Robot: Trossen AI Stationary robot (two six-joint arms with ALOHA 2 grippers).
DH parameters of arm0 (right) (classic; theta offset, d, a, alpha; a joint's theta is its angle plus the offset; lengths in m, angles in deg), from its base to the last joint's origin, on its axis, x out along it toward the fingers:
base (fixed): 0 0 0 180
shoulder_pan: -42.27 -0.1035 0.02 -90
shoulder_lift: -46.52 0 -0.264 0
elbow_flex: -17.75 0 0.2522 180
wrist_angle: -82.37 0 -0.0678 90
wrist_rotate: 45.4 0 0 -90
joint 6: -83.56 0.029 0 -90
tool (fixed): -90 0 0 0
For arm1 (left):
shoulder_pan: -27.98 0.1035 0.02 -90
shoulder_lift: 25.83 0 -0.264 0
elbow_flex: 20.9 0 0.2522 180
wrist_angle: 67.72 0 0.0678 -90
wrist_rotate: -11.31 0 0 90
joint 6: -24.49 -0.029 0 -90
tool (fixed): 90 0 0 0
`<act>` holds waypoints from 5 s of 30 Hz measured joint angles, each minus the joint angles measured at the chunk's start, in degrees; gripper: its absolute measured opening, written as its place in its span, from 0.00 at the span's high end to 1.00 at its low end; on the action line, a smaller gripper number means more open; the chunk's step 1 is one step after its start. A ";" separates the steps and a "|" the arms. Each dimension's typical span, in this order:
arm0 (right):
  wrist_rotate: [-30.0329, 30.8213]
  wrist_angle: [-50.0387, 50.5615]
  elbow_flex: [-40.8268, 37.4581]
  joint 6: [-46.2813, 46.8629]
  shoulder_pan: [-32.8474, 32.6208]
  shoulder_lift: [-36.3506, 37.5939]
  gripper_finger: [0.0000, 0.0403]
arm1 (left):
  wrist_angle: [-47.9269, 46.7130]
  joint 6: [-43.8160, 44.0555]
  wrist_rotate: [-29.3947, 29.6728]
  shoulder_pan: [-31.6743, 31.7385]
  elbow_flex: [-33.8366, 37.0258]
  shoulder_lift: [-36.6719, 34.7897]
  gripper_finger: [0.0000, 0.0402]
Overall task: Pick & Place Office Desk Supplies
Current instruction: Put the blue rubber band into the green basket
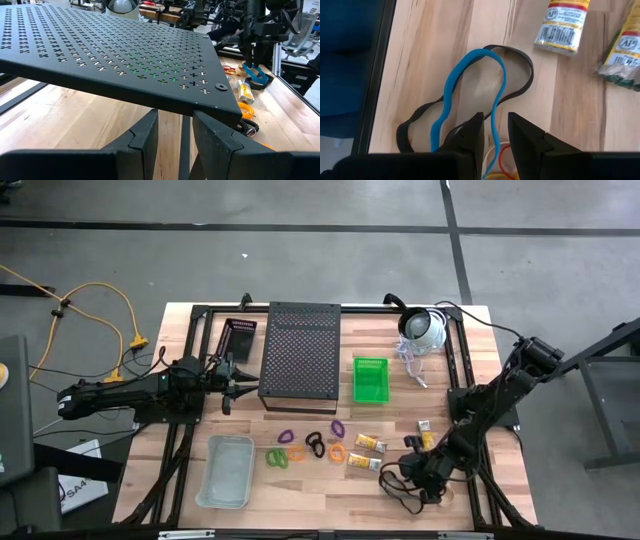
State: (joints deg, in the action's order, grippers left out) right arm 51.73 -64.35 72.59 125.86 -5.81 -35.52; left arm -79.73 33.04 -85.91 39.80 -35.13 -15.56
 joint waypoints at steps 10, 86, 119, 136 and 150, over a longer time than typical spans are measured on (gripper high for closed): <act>0.14 -0.37 -0.04 1.43 -0.70 -2.34 0.81 | -0.01 0.00 0.00 -0.01 0.00 0.01 0.71; -1.41 -0.55 0.89 2.64 -0.67 -3.93 0.99 | 0.00 0.00 0.00 0.00 0.00 0.00 0.71; 24.33 41.56 30.51 -12.19 6.42 -1.84 0.99 | 0.01 0.00 0.00 0.01 0.00 0.00 0.71; 26.50 41.52 32.98 -18.59 26.97 -1.84 1.00 | 0.00 0.00 0.00 -0.01 0.00 0.00 0.71; 28.86 41.50 35.28 -24.17 41.29 -1.81 1.00 | 0.01 0.00 0.00 0.00 0.00 0.01 0.71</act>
State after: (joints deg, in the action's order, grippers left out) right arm 80.59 -22.84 107.87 101.69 35.48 -37.33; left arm -79.72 33.04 -85.91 39.81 -35.13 -15.55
